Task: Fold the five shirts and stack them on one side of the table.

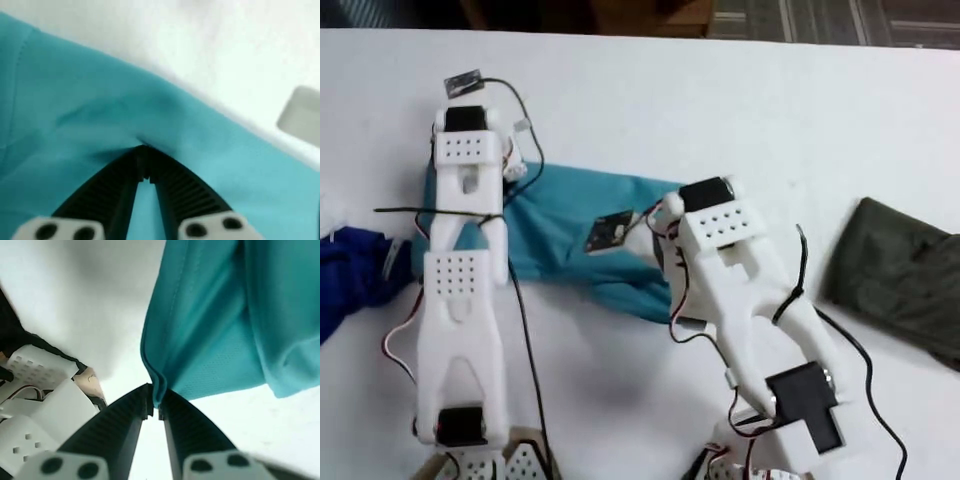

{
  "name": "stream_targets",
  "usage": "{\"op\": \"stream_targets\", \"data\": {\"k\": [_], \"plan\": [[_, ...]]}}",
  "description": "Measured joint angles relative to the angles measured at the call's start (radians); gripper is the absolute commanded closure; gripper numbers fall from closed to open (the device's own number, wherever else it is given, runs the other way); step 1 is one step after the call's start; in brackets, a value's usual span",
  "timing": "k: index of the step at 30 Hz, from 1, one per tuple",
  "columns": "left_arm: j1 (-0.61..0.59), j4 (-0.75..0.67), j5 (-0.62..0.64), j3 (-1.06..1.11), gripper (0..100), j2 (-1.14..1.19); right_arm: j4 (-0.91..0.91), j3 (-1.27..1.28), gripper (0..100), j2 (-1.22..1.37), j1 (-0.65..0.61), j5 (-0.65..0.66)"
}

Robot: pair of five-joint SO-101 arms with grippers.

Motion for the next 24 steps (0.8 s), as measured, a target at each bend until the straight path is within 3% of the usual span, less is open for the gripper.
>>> {"op": "stream_targets", "data": {"k": [4, 6, 14, 19, 24], "plan": [[0.0, 0.0, 0.0, 0.0, 98, 0.0, 0.025, -0.043, 72.4, 0.005, 0.008, -0.037], [0.0, 0.0, 0.0, 0.0, 98, 0.0, 0.029, -0.089, 71.5, 0.005, 0.025, -0.046], [0.0, 0.0, 0.0, 0.0, 98, 0.0, -0.026, -0.269, 86.5, 0.046, 0.101, -0.063], [0.0, 0.0, 0.0, 0.0, 98, 0.0, -0.167, -0.427, 98.0, 0.258, 0.147, -0.198], [0.0, 0.0, 0.0, 0.0, 98, 0.0, -0.175, -0.701, 98.1, 0.548, 0.152, -0.239]]}}
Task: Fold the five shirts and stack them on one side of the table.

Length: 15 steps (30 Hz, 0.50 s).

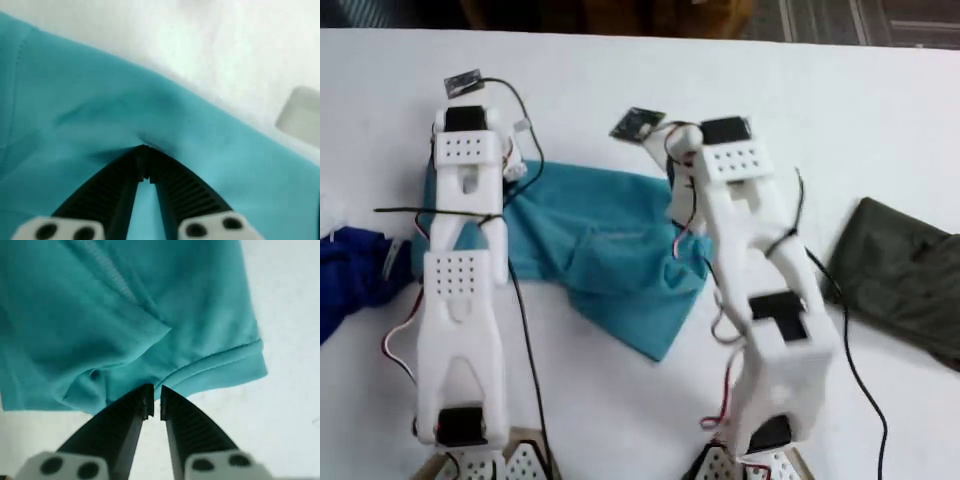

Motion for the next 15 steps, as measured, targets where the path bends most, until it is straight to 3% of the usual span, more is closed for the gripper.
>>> {"op": "stream_targets", "data": {"k": [15], "plan": [[0.0, 0.0, 0.0, 0.0, 98, 0.0, 0.198, -0.953, 98.1, 0.71, 0.081, -0.009]]}}
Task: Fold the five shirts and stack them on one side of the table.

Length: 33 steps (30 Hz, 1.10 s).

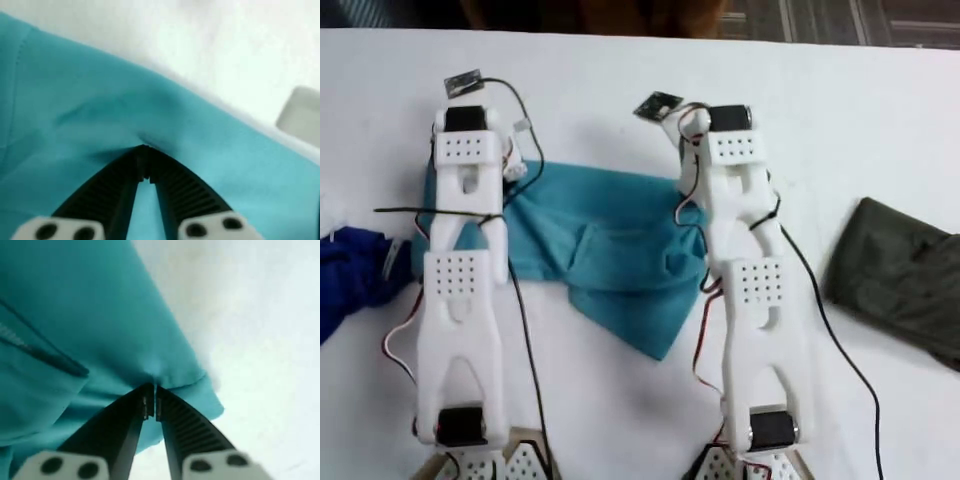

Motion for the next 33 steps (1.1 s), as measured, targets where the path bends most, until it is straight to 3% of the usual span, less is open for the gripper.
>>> {"op": "stream_targets", "data": {"k": [7, 19, 25, 30, 33], "plan": [[0.0, 0.0, 0.0, 0.0, 98, 0.0, 0.0, -0.121, 98.1, 0.052, 0.006, 0.0], [0.0, 0.0, 0.0, 0.0, 98, 0.0, 0.009, -0.095, 97.7, -0.018, 0.005, 0.0], [0.0, 0.0, 0.0, 0.0, 98, 0.0, 0.011, 0.219, 97.4, -0.272, -0.077, 0.0], [0.0, 0.0, 0.0, 0.0, 98, 0.0, 0.011, 0.559, 85.8, -0.443, -0.178, -0.003], [0.0, 0.0, 0.0, 0.0, 98, 0.0, 0.011, 0.628, 82.6, -0.459, -0.196, -0.003]]}}
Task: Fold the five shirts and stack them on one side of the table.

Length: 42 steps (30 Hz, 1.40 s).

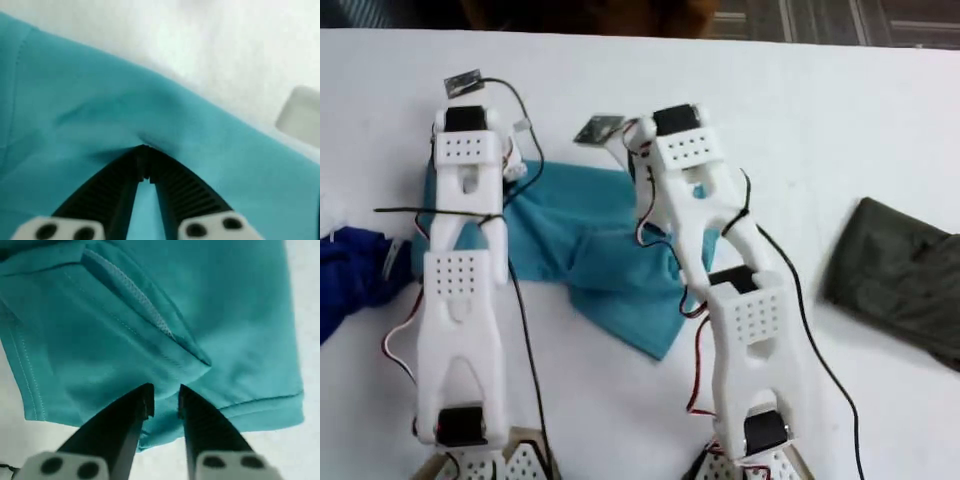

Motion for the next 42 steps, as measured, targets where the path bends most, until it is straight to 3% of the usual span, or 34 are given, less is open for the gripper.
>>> {"op": "stream_targets", "data": {"k": [14, 19, 30, 42], "plan": [[0.0, 0.005, 0.0, 0.0, 98, 0.0, -0.043, 0.005, 82.9, 0.089, -0.006, 0.0], [0.0, 0.005, 0.0, -0.002, 98, 0.0, -0.044, 0.005, 99.0, 0.103, -0.002, 0.0], [0.0, 0.005, 0.0, -0.002, 98, 0.0, -0.061, -0.008, 98.1, 0.103, -0.002, 0.0], [0.0, 0.005, 0.0, -0.002, 98, 0.0, -0.017, -0.252, 98.1, 0.103, 0.044, 0.0]]}}
